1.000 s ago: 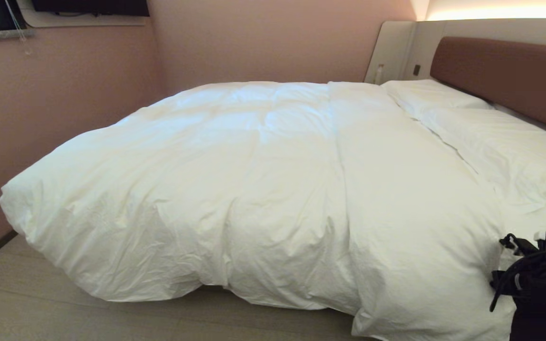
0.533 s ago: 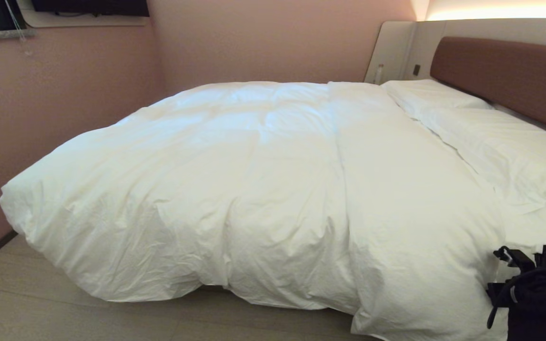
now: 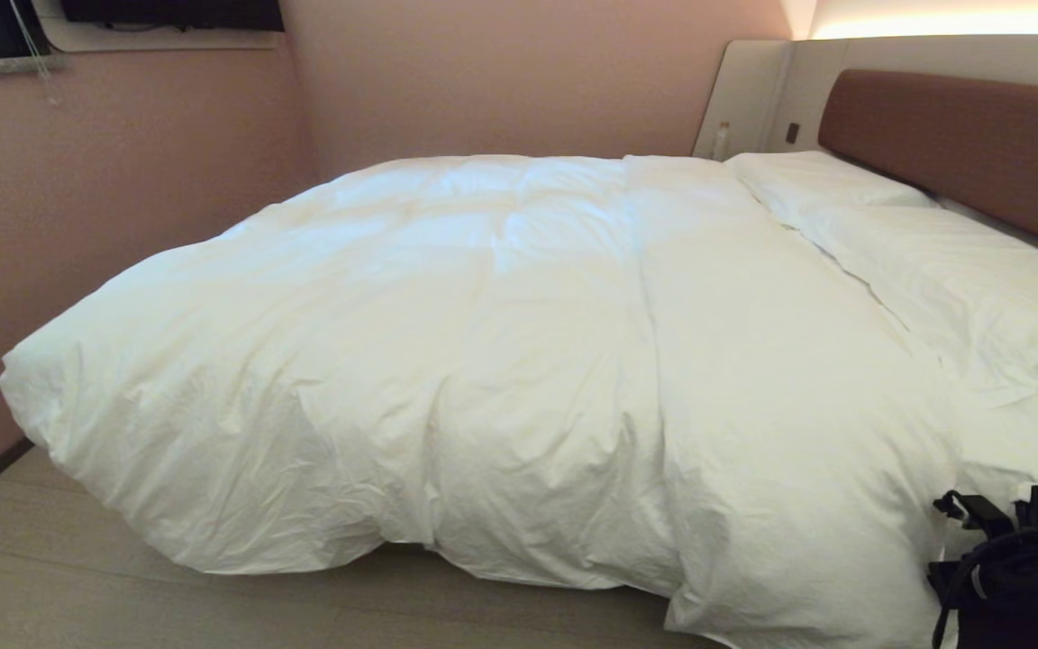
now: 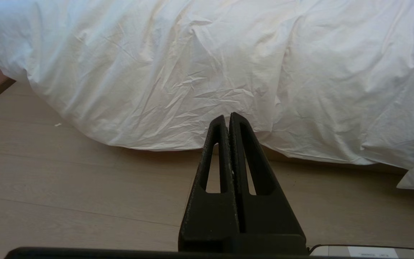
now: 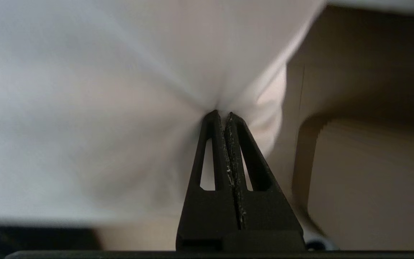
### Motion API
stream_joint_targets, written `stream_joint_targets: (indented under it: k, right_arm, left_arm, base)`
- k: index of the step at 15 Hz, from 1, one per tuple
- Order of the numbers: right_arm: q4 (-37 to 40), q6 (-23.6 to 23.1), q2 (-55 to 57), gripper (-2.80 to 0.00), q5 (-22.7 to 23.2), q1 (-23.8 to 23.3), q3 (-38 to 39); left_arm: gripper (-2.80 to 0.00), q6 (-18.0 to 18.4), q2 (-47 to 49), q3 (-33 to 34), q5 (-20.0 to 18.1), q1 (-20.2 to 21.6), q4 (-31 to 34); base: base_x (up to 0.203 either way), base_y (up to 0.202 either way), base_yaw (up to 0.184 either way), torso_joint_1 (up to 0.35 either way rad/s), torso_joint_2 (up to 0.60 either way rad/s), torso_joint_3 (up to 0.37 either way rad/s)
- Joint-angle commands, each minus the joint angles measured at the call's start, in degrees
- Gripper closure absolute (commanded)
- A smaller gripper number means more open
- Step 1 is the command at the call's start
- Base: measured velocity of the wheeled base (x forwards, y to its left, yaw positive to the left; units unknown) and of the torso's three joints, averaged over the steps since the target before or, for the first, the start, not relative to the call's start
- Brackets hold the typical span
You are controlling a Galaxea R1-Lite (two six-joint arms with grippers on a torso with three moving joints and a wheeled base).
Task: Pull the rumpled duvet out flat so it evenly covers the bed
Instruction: Flatten the corners of the folded blanket
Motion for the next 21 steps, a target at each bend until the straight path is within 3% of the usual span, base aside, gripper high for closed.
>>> stream_joint_targets:
  k: [1, 7, 10, 12, 14, 18, 21]
  right_arm:
    - [-0.51, -0.51, -1.57, 0.00, 0.13, -1.12, 1.97]
    - [-4.84, 1.05, -19.31, 0.00, 3.63, -4.14, 12.13]
    - [-5.46, 4.86, -26.06, 0.00, 6.58, 1.91, 15.54]
    - [-5.95, 8.34, -23.32, 0.00, 7.28, 5.52, 14.80]
    - [-6.11, 8.84, -19.46, 0.00, 8.41, 6.68, 12.89]
    - [-12.34, 7.51, -5.56, 0.00, 5.83, 6.88, 8.85]
    - [-21.41, 3.05, 5.64, 0.00, 2.40, 6.86, 8.20]
  left_arm:
    - [0.00, -0.05, 0.00, 0.02, 0.02, 0.01, 0.01]
    - [0.00, -0.05, 0.00, -0.03, 0.02, -0.02, 0.01]
    - [0.00, -0.05, 0.00, 0.01, 0.02, -0.02, 0.01]
    - [0.00, -0.05, 0.00, 0.04, 0.02, -0.02, 0.01]
    - [0.00, -0.05, 0.00, 0.05, 0.02, -0.02, 0.01]
    - [0.00, -0.05, 0.00, 0.05, 0.02, -0.02, 0.01]
    - [0.00, -0.05, 0.00, 0.05, 0.02, 0.07, 0.01]
  base:
    - [0.000, 0.000, 0.000, 0.000, 0.00, 0.000]
    - [0.000, 0.000, 0.000, 0.000, 0.00, 0.000]
    - [0.000, 0.000, 0.000, 0.000, 0.00, 0.000]
    - [0.000, 0.000, 0.000, 0.000, 0.00, 0.000]
    - [0.000, 0.000, 0.000, 0.000, 0.00, 0.000]
    - [0.000, 0.000, 0.000, 0.000, 0.00, 0.000]
    - [0.000, 0.000, 0.000, 0.000, 0.00, 0.000]
